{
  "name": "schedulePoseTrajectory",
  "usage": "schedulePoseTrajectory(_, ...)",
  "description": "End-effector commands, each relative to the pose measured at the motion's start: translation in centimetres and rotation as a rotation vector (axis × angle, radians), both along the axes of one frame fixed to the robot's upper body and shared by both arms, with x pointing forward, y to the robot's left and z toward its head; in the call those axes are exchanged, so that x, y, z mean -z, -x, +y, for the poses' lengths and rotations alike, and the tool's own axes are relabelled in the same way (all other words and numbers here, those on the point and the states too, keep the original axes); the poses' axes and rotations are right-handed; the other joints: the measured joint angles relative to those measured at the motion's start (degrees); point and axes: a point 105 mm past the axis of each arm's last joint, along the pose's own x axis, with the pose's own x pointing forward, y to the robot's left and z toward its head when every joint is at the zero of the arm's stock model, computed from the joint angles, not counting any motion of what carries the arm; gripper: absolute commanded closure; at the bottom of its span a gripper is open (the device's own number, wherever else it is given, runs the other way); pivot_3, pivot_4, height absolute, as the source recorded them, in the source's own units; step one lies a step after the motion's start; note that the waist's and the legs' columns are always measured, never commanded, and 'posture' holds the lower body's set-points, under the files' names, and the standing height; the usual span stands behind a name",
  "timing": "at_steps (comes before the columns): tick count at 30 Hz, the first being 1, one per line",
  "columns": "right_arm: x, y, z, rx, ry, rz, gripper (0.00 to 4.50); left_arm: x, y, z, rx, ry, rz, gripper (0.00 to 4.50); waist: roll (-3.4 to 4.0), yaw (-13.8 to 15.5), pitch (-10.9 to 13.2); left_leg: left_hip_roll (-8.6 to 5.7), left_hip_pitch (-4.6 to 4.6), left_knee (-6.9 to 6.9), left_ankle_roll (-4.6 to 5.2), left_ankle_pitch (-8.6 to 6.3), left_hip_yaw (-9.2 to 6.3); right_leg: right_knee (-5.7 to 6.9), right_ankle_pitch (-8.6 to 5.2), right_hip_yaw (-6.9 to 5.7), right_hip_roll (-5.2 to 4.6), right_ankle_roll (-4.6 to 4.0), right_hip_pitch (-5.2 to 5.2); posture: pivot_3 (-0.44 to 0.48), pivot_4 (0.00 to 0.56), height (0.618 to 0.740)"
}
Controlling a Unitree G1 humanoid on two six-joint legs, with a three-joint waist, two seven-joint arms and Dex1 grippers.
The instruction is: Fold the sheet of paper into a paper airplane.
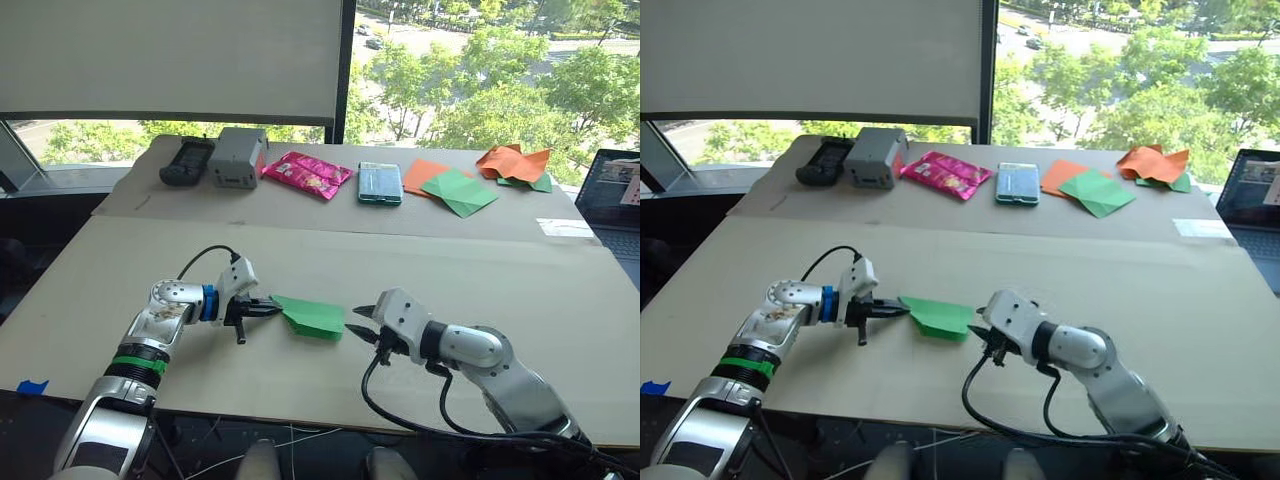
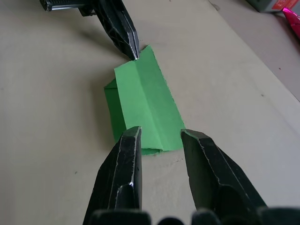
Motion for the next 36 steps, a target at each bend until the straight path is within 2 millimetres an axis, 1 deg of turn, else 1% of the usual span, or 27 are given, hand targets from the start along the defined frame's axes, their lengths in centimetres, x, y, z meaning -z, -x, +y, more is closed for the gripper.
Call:
schedulePoseTrajectory(1, -0.6, 0.0, 1.2, -0.058, 0.017, -0.078, 2.94, -0.8, -0.3, -0.5, 0.039, -0.019, -0.053, 4.47, 0.0, 0.0, 0.0, 0.0, 0.0, 0.0, 0.0, 0.0, 0.0, 0.0, 0.0, 0.0, 0.0, 0.0, 0.0, 0.0, 0.15, 0.72)
schedulePoseTrajectory(4, 0.0, -0.2, 1.6, -0.073, 0.039, -0.088, 2.94, -0.5, -0.3, -0.6, 0.041, -0.025, -0.053, 4.47, -0.01, 0.1, 0.0, 0.0, 0.0, 0.01, 0.0, 0.0, 0.01, 0.01, 0.0, 0.0, 0.0, 0.0, 0.01, 0.0, 0.15, 0.72)
schedulePoseTrajectory(8, 0.1, -0.4, 2.1, -0.092, 0.045, -0.115, 2.94, -0.4, -0.4, -0.7, 0.038, -0.031, -0.054, 4.47, -0.01, 0.0, 0.0, 0.0, 0.0, 0.01, -0.01, 0.01, 0.0, 0.02, 0.0, 0.0, 0.0, 0.0, 0.01, 0.0, 0.15, 0.72)
schedulePoseTrajectory(13, 0.7, -0.6, 2.2, -0.108, 0.086, -0.143, 2.94, -0.7, -0.7, -1.0, 0.032, -0.024, -0.062, 4.47, -0.01, 0.0, 0.0, 0.0, 0.01, 0.01, -0.01, 0.01, 0.0, 0.04, 0.01, 0.0, 0.01, 0.01, 0.02, 0.0, 0.15, 0.72)
schedulePoseTrajectory(17, 0.4, -0.9, 2.4, -0.095, 0.063, -0.161, 2.94, -0.8, -0.7, -1.1, 0.035, -0.025, -0.068, 4.47, -0.01, 0.0, 0.0, 0.0, 0.01, 0.01, -0.02, 0.02, 0.01, 0.04, 0.01, 0.0, 0.01, 0.02, 0.02, 0.0, 0.15, 0.72)
schedulePoseTrajectory(20, 0.7, -0.9, 2.4, -0.095, 0.069, -0.158, 2.94, -0.9, -0.7, -1.1, 0.036, -0.026, -0.071, 4.47, -0.01, 0.0, 0.0, 0.0, 0.01, 0.01, -0.02, 0.02, 0.0, 0.06, 0.02, 0.0, 0.01, 0.03, 0.02, 0.0, 0.15, 0.72)
schedulePoseTrajectory(21, 0.8, -1.0, 2.4, -0.094, 0.073, -0.158, 3.35, -0.9, -0.7, -1.1, 0.036, -0.028, -0.072, 4.5, -0.01, 0.0, 0.0, 0.0, 0.01, 0.01, -0.02, 0.02, 0.0, 0.05, 0.02, -0.01, 0.02, 0.03, 0.02, 0.0, 0.15, 0.72)
schedulePoseTrajectory(23, 0.9, -1.0, 2.5, -0.098, 0.08, -0.158, 3.75, -0.9, -0.7, -1.1, 0.036, -0.031, -0.074, 4.5, -0.01, 0.0, 0.0, 0.0, 0.01, 0.01, -0.03, 0.03, 0.0, 0.05, 0.02, -0.01, 0.01, 0.03, 0.02, 0.0, 0.15, 0.72)
schedulePoseTrajectory(24, 0.9, -1.0, 2.5, -0.099, 0.077, -0.156, 4.19, -1.0, -0.7, -1.1, 0.036, -0.031, -0.075, 4.5, -0.01, 0.0, 0.0, 0.0, 0.01, 0.01, -0.03, 0.03, 0.0, 0.05, 0.02, 0.0, 0.01, 0.03, 0.02, 0.0, 0.15, 0.72)
schedulePoseTrajectory(25, 0.9, -1.0, 2.6, -0.101, 0.075, -0.154, 4.48, -1.0, -0.8, -1.1, 0.035, -0.031, -0.076, 4.5, -0.01, 0.0, 0.0, 0.0, 0.01, 0.01, -0.03, 0.03, 0.0, 0.06, 0.02, 0.0, 0.01, 0.03, 0.02, 0.0, 0.15, 0.72)
schedulePoseTrajectory(31, 1.3, -1.1, 2.6, -0.106, 0.078, -0.149, 4.48, -1.1, -0.8, -1.1, 0.031, -0.028, -0.076, 4.5, -0.01, 0.0, 0.0, 0.0, 0.01, 0.01, -0.03, 0.03, 0.0, 0.06, 0.02, 0.0, 0.02, 0.03, 0.02, 0.0, 0.15, 0.72)
schedulePoseTrajectory(36, 0.0, -0.8, 2.7, -0.116, 0.025, -0.156, 4.48, -0.9, -0.7, -0.9, 0.027, -0.033, -0.072, 4.5, 0.0, 0.0, 0.0, 0.0, 0.01, 0.01, -0.03, 0.03, 0.0, 0.06, 0.02, 0.0, 0.02, 0.03, 0.02, 0.0, 0.15, 0.72)
